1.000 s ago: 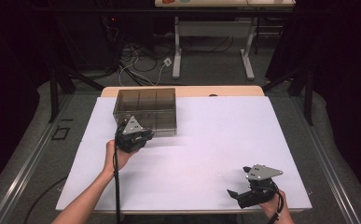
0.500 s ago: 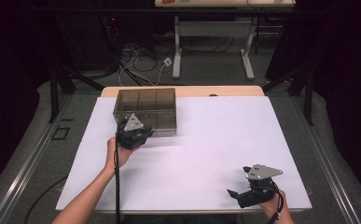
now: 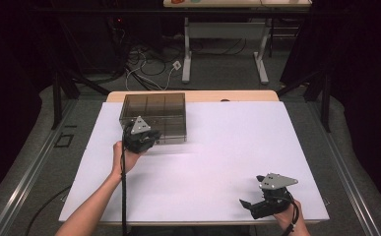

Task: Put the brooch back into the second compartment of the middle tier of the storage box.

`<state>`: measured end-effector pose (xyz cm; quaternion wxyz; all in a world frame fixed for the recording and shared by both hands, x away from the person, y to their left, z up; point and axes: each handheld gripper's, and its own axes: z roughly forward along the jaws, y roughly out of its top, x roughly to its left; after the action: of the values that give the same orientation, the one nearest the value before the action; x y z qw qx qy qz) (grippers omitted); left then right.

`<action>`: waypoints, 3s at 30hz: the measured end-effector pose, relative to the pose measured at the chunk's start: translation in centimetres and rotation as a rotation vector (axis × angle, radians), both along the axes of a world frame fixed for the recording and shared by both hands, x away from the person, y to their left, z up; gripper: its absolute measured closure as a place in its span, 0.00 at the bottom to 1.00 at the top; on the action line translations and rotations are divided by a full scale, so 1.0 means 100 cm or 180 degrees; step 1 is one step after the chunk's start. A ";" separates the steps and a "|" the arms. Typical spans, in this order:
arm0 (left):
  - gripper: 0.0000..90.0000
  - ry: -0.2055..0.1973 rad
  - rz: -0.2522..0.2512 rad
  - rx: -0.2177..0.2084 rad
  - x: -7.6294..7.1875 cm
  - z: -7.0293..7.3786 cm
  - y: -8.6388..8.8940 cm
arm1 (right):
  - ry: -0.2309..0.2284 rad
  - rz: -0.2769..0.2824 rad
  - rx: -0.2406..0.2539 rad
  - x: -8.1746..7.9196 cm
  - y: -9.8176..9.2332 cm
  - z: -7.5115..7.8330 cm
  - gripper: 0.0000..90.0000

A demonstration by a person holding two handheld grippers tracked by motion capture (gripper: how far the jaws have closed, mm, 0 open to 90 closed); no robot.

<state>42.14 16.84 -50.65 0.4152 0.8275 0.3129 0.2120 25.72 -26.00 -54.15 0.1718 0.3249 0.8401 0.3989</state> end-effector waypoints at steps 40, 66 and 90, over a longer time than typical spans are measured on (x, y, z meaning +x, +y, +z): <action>0.89 0.0122 0.0185 0.0011 0.022 -0.012 0.003 | -0.0009 -0.0037 0.0014 0.000 0.000 -0.001 0.00; 0.30 0.0147 0.0233 -0.0074 0.004 -0.005 0.014 | -0.0017 -0.0006 0.0005 -0.001 0.000 0.001 0.00; 0.03 0.0184 0.0113 0.0113 -0.023 -0.008 0.032 | -0.0016 0.0015 0.0000 -0.002 0.000 0.001 0.00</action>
<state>39.82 20.00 -51.47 0.3874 0.8348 0.3356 0.2009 25.51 -25.97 -54.03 0.1730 0.3219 0.8405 0.4001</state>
